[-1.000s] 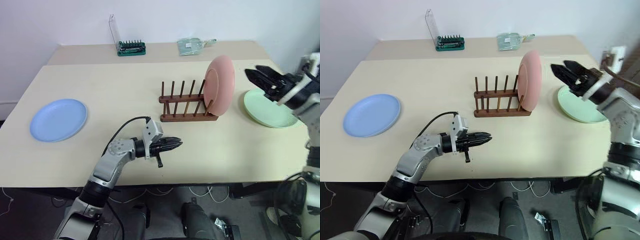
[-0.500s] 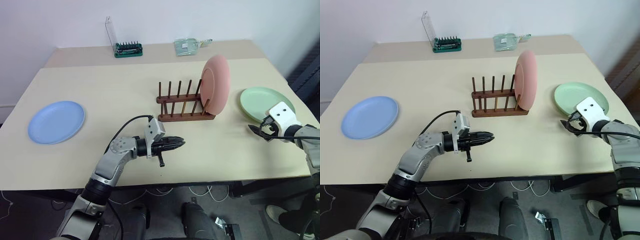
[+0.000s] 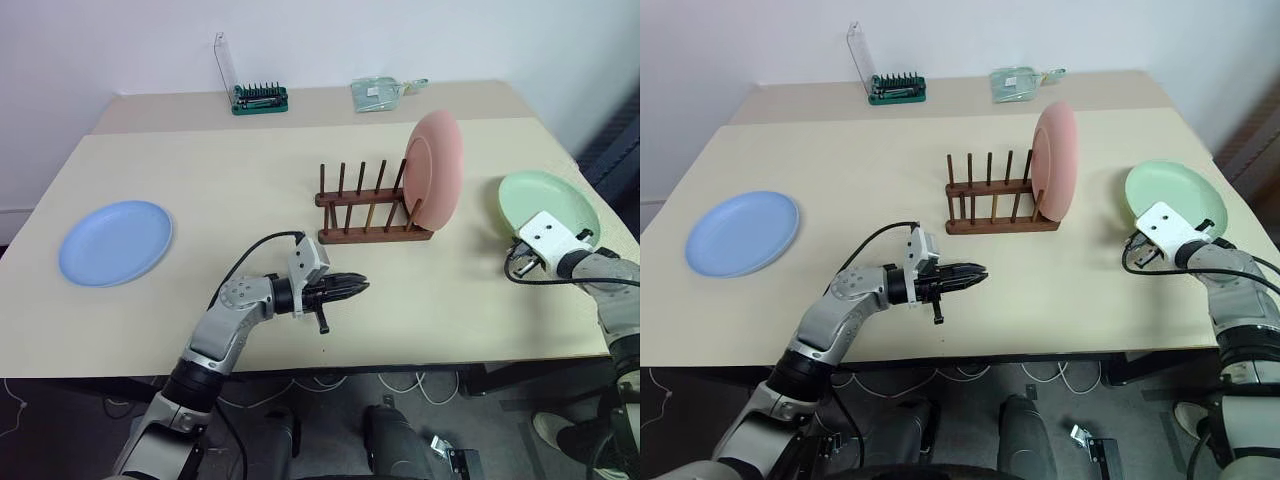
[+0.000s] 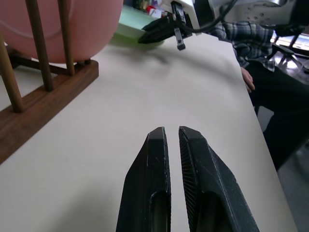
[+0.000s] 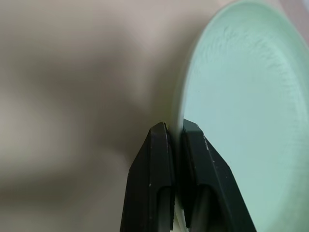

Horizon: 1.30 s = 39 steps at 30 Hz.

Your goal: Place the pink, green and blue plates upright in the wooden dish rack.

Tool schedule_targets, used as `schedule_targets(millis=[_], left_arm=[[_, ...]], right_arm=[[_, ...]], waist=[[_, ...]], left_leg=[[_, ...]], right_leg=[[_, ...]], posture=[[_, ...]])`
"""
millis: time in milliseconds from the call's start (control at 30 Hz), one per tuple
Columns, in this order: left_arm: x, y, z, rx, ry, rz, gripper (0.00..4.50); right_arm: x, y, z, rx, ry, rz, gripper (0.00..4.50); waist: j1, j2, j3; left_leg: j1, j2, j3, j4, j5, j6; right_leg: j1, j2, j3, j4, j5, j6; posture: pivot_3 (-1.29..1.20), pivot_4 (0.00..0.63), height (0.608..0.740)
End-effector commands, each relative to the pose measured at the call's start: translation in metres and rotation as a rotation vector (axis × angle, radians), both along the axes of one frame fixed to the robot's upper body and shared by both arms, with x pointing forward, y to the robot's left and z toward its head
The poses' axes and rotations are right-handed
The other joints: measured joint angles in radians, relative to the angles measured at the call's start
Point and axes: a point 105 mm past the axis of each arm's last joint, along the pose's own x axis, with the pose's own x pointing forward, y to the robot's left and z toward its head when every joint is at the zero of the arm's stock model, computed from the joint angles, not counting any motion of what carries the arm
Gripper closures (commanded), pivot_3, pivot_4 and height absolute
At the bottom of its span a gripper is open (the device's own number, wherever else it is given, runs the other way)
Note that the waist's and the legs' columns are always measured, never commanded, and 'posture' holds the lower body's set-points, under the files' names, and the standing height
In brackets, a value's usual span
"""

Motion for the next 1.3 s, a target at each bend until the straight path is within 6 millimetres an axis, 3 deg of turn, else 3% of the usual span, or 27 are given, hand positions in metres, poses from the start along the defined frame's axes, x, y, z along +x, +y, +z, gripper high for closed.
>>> schedule_targets(millis=[33,100,233,300,400,533,667,700,833,1300], left_arm=[[-0.002,-0.001,0.009,-0.028,-0.038,-0.001,4.11],[-0.002,0.0,0.009,-0.028,-0.035,0.0,4.11],[-0.002,-0.002,0.008,-0.031,-0.029,-0.006,4.11],[-0.002,-0.003,0.008,-0.031,-0.029,-0.01,4.11],[-0.001,-0.004,0.008,-0.033,-0.031,-0.014,4.11],[0.0,-0.005,0.009,-0.034,-0.034,-0.01,4.11],[0.001,-0.004,0.008,-0.037,-0.033,-0.001,4.11],[0.001,-0.003,0.008,-0.038,-0.031,0.004,4.11],[0.001,-0.002,0.008,-0.04,-0.031,0.013,4.11],[0.001,0.001,0.008,-0.033,-0.031,0.019,4.11]], right_arm=[[0.0,-0.005,0.074,-0.076,-0.248,-0.023,4.48],[-0.002,0.004,0.117,-0.05,-0.397,-0.01,4.48],[-0.015,0.054,0.203,0.153,-0.674,0.169,4.48],[-0.023,0.074,0.227,0.227,-0.731,0.263,4.48],[-0.046,0.133,0.257,0.545,-0.7,0.591,4.48],[-0.073,0.193,0.251,0.821,-0.466,0.914,4.48],[-0.083,0.22,0.243,1.062,-0.27,1.045,4.48],[-0.075,0.224,0.236,1.151,-0.205,1.024,4.48],[-0.048,0.228,0.207,1.276,-0.077,0.863,4.48],[0.001,0.213,0.17,1.48,0.035,0.551,4.48]], waist=[[0.0,0.001,0.0],[-0.001,0.003,0.0],[-0.008,0.004,0.0],[-0.005,0.004,0.0],[0.0,0.002,0.001],[0.004,0.001,0.001],[0.004,0.001,0.001],[0.003,0.001,0.001],[0.001,0.001,0.0],[-0.001,0.002,0.0]], left_leg=[[0.0,0.0,0.0,0.0,0.0,0.0],[0.0,0.0,0.0,0.0,0.0,0.0],[0.0,0.0,0.0,-0.001,0.0,0.0],[0.0,0.001,0.0,-0.001,0.0,0.0],[0.0,0.001,-0.001,0.0,0.0,0.0],[-0.001,0.0,-0.003,0.0,0.0,0.0],[-0.001,0.0,-0.004,0.0,0.0,0.0],[-0.001,0.0,-0.003,0.0,0.0,0.0],[-0.001,0.0,-0.003,0.0,0.0,0.0],[-0.001,0.0,-0.003,-0.001,0.0,0.0]], right_leg=[[0.0,0.0,0.0,0.0,0.0,0.0],[0.0,0.0,0.0,0.0,0.0,0.0],[-0.001,0.0,0.0,0.0,0.0,0.0],[-0.001,0.0,0.0,0.0,0.0,0.0],[0.0,0.0,0.0,0.0,0.0,0.0],[0.0,0.0,-0.001,0.0,0.0,0.0],[0.0,0.0,-0.002,0.0,0.0,0.0],[0.0,0.0,-0.001,0.0,0.0,0.0],[-0.001,0.0,-0.002,0.001,0.0,-0.001],[-0.002,0.0,-0.001,0.002,0.0,0.0]], posture=[[0.0,0.15,0.74],[0.0,0.15,0.74],[0.0,0.15,0.74],[0.0,0.15,0.74],[0.0,0.15,0.74],[0.0,0.15,0.74],[0.0,0.15,0.74],[0.0,0.15,0.74],[0.0,0.15,0.74],[0.0,0.15,0.74]])
